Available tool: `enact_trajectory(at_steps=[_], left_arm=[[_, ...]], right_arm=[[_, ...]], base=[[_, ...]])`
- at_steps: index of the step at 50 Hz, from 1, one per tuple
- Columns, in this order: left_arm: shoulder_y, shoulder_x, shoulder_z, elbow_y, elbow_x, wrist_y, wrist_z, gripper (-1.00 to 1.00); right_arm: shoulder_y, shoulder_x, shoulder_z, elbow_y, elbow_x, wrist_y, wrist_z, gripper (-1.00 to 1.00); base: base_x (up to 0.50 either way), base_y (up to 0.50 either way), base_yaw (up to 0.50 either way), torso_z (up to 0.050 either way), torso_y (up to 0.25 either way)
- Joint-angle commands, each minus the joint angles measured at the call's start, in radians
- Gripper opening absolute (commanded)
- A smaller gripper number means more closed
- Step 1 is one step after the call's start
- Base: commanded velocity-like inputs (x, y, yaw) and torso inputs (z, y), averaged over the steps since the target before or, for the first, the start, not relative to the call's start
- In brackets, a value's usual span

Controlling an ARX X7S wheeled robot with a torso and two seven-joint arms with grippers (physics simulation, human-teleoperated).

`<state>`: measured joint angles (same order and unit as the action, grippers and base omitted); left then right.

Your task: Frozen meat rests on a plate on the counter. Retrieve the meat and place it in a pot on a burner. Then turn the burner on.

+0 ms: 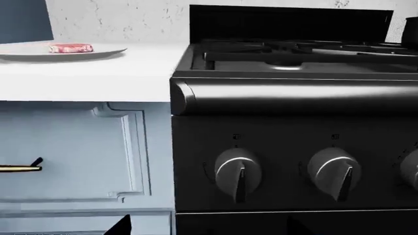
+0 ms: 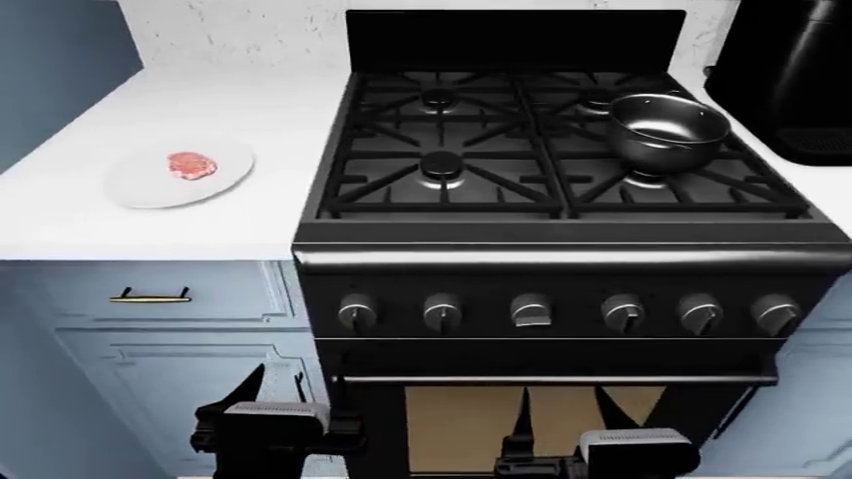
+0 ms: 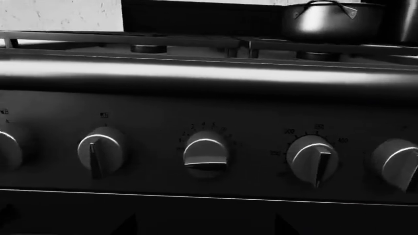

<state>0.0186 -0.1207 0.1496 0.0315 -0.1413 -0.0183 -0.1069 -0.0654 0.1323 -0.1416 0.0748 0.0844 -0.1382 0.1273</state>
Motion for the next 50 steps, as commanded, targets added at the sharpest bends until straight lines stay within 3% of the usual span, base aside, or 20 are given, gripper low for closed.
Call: enact_trajectory(at_steps=[1,46,50], left_arm=[[0.009,-0.009,0.006,0.01,-0.012,0.006,-0.014,1.0],[-0.007,-0.039,0.034,-0.03,-0.043,0.02,-0.041,1.0],[-0.021,-0.053,0.038,0.024,-0.043,-0.079,-0.061,1.0]], right_arm=[[0.053,-0.028,-0.034,-0.021,-0.004,0.043,0.023,1.0],[0.063,0.014,-0.085,-0.037,0.021,0.077,0.041,1.0],[0.057,0.027,-0.088,-0.125,0.048,0.189,0.041,1.0]], base=[[0.0,0.5,0.0,0.05,0.0],[0.0,0.5,0.0,0.05,0.0],[0.0,0.25,0.0,0.033,0.0]])
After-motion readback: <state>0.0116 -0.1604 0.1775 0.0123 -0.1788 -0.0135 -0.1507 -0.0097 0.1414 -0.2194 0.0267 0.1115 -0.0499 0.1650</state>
